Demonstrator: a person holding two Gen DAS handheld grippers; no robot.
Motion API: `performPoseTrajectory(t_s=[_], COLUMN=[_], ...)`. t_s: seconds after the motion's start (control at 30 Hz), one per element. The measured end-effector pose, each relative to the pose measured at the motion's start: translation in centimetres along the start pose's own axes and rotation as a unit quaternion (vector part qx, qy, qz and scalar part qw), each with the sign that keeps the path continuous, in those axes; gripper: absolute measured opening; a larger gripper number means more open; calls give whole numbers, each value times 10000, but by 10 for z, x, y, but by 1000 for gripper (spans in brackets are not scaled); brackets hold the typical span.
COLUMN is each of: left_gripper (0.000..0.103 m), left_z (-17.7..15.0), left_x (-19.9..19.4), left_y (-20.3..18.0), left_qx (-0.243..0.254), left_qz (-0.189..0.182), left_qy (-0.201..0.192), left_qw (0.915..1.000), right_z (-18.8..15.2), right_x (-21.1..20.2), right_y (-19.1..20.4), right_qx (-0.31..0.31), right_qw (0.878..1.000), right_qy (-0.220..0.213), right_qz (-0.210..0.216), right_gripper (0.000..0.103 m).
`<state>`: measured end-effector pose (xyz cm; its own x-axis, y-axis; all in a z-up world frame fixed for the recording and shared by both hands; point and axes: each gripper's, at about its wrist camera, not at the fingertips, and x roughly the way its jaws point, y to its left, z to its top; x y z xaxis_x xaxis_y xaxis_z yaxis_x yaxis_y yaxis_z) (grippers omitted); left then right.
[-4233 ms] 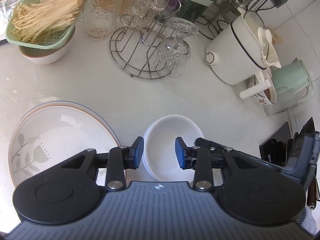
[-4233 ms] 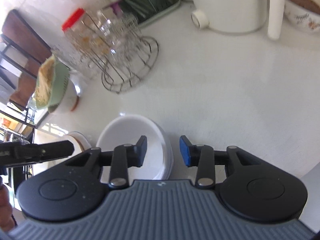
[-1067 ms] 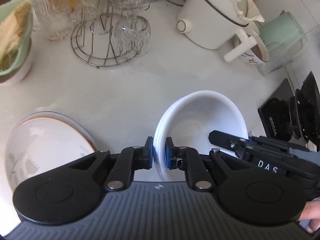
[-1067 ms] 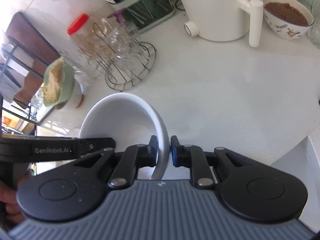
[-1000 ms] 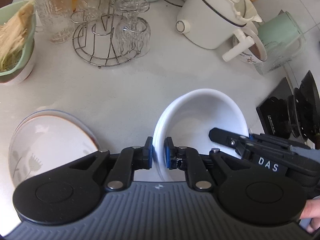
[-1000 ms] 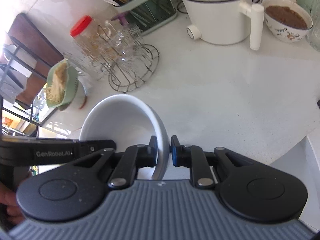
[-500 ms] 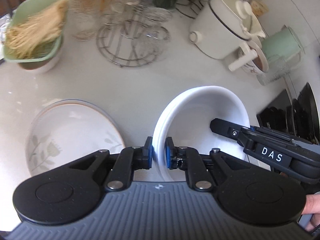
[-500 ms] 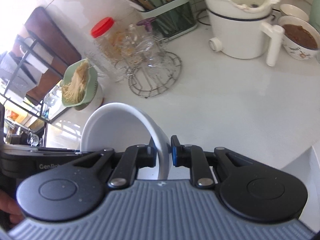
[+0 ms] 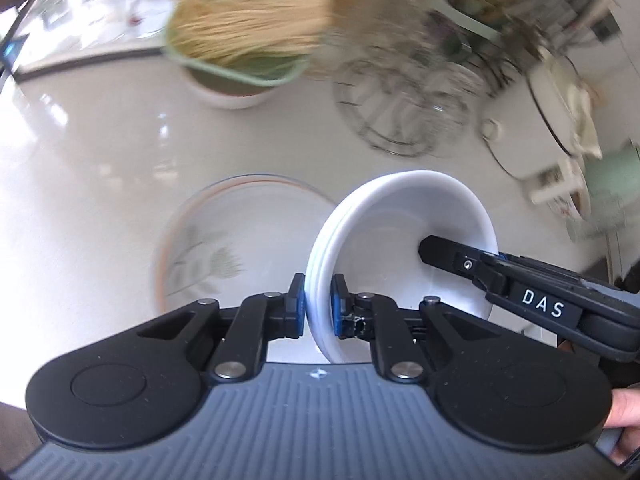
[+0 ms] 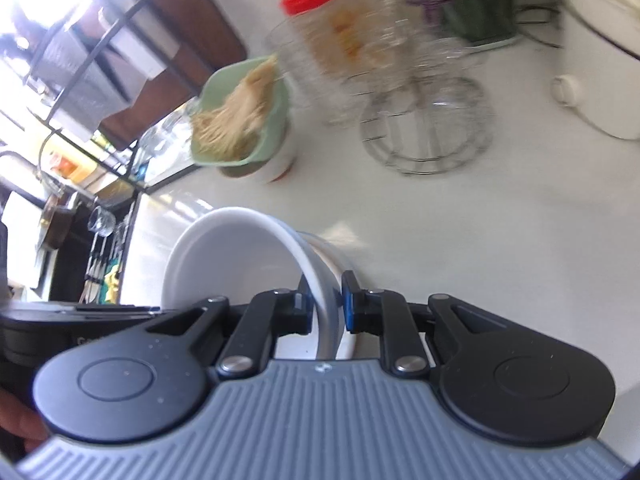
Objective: Organize plates and bowls
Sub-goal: 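Lower the white ceramic bowl onto the center of the plate stack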
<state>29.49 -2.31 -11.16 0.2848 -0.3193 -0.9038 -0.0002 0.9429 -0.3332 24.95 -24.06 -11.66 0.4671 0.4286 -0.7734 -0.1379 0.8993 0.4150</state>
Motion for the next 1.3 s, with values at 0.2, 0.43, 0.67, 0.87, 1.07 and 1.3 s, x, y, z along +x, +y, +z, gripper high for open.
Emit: performPoseTrajectory(t_s=[0.2,0.43,0.67,0.87,1.07,1.3], left_gripper=[15,15,15,15,15,17], left_z=[0,0,-6,-7,-3,-4], left_x=[6,30,50,57,52,45], left_y=[43,67,80,85,85,87], left_qx=[-412,-525,-359,-286,-186,-77], left_qz=[40,-20,-192,-256,-301,-314], left_qy=[-13,162,373,400,313,274], left_qw=[9991,9985,9985,9985,9989,9991], right_z=[0,-8,-19,-31,-35,-38], right_x=[33,61,75,79,81,75], right_y=[24,37,29,28,28,30], right_qx=[-87,-48,250,401,392,463], right_qw=[9993,9979,9967,9958,9961,9957], right_qy=[331,626,676,608,461,356], right_qz=[131,-146,-361,-554,-649,-725], right_gripper=[17,17,18,19,19,39])
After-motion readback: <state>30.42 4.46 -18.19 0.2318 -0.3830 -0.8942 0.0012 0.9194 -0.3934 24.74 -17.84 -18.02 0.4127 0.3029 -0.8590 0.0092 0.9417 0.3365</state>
